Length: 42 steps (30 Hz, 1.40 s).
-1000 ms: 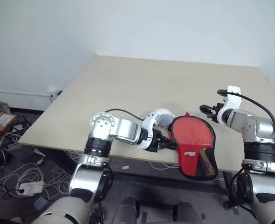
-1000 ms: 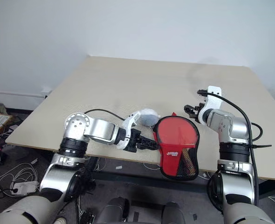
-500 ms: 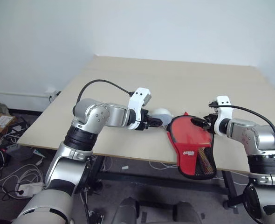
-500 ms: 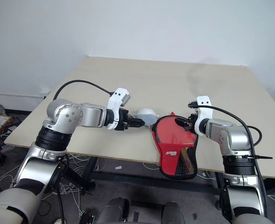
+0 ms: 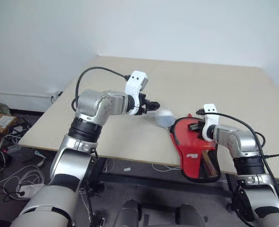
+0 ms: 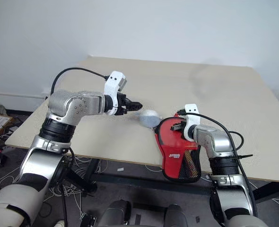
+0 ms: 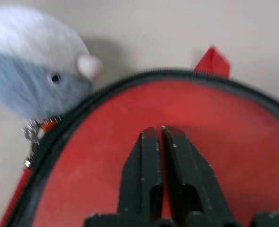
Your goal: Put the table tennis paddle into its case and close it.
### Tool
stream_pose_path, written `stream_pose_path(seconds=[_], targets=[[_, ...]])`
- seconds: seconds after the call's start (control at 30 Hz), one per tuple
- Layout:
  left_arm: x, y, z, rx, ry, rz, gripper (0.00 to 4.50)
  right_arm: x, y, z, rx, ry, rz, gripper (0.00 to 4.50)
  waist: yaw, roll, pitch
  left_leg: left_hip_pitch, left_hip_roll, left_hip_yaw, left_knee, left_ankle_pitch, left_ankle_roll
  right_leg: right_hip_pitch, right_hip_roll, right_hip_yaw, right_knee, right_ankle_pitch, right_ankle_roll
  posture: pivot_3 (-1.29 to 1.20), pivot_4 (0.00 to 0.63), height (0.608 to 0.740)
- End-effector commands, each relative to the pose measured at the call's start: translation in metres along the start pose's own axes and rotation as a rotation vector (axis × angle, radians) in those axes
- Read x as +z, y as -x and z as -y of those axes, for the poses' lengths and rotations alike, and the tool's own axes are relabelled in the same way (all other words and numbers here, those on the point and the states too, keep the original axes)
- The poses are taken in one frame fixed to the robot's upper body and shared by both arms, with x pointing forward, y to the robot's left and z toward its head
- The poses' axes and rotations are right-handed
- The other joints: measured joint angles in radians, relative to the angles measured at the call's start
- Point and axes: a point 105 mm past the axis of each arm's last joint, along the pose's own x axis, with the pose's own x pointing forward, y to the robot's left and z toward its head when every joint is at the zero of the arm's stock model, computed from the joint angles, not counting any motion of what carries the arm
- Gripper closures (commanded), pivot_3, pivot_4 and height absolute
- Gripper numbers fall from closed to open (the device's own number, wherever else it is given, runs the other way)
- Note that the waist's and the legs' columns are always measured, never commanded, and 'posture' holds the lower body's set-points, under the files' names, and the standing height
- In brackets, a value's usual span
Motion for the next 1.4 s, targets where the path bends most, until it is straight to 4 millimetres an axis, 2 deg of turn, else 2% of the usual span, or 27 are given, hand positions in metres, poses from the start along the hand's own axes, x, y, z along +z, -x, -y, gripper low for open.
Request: stream_pose_path(seconds=[0.03,0.17,0.4,0.5,0.57,0.6,0.8,1.17,1.3,1.4], targets=[[0.028,0.003,-0.005,0.034,-0.067,0.102,1.38,-0.004,-0.002,0.004,-0.005,-0.010,0.004,4.30,-0.001,0.000,0.000,0.000,0.000,0.000,0.000,0.000,0.000,0.000,0.000,0.000,0.000,0.000,0.000,0.00,0.000,0.688],[0.027,-0.008,-0.017,0.069,-0.061,0.105,1.38,-0.014,-0.008,0.005,-0.011,-0.025,-0.020,4.30,0.000,0.000,0.000,0.002,0.000,0.000,0.000,0.000,0.000,0.001,0.000,0.000,0.000,0.000,0.000,0.00,0.000,0.688],[0.006,-0.036,-0.017,0.044,-0.086,0.073,1.38,-0.015,-0.011,0.003,-0.017,-0.032,-0.017,4.30,-0.002,-0.001,0.000,0.004,0.000,0.000,0.000,0.000,0.000,0.002,0.000,0.000,0.001,0.001,0.000,0.00,0.000,0.688],[0.000,-0.043,-0.012,-0.003,-0.001,0.062,0.84,-0.014,-0.011,0.004,-0.022,-0.032,-0.014,4.34,-0.002,-0.001,0.000,0.003,0.000,0.000,0.000,0.000,0.000,0.002,0.000,0.000,0.001,0.001,0.000,0.00,0.000,0.688],[-0.005,-0.047,-0.012,-0.001,0.015,0.052,0.15,-0.015,-0.010,0.006,-0.033,-0.032,-0.017,4.34,-0.002,-0.001,-0.001,0.003,0.000,0.000,0.000,0.000,0.000,0.002,0.000,0.000,0.001,0.001,0.000,0.00,0.000,0.688],[-0.007,-0.049,-0.010,-0.016,0.019,0.046,0.04,-0.015,-0.010,0.007,-0.036,-0.033,-0.017,4.34,-0.002,-0.001,-0.001,0.003,0.000,0.000,0.000,0.000,0.000,0.002,0.000,0.000,0.001,0.001,0.000,0.00,0.000,0.688],[-0.023,-0.059,-0.008,-0.007,0.033,-0.035,0.04,-0.013,-0.009,0.008,-0.037,-0.036,-0.015,4.34,-0.001,-0.001,-0.001,0.003,0.000,0.000,0.000,0.000,0.000,0.002,0.000,0.000,0.001,0.001,0.000,0.00,0.000,0.688],[-0.037,-0.075,-0.002,-0.035,0.156,-0.073,0.04,-0.012,-0.011,0.002,-0.014,-0.048,-0.023,4.34,-0.001,-0.002,-0.001,0.004,0.000,-0.001,0.001,0.000,0.000,0.002,0.000,0.000,0.001,0.001,0.000,0.00,0.000,0.688],[-0.033,-0.077,0.012,-0.134,0.213,-0.063,0.04,-0.011,-0.011,0.001,-0.016,-0.049,-0.025,4.34,-0.001,-0.002,-0.001,0.004,0.000,-0.001,0.001,0.000,0.000,0.002,0.000,-0.001,0.001,0.001,0.000,0.00,0.000,0.688],[-0.034,-0.077,0.015,-0.157,0.250,-0.061,0.04,-0.010,-0.012,0.002,-0.023,-0.049,-0.021,4.34,-0.002,-0.002,-0.001,0.003,0.000,-0.001,0.001,0.000,0.000,0.002,0.000,-0.001,0.000,0.001,0.000,0.00,0.000,0.688]])
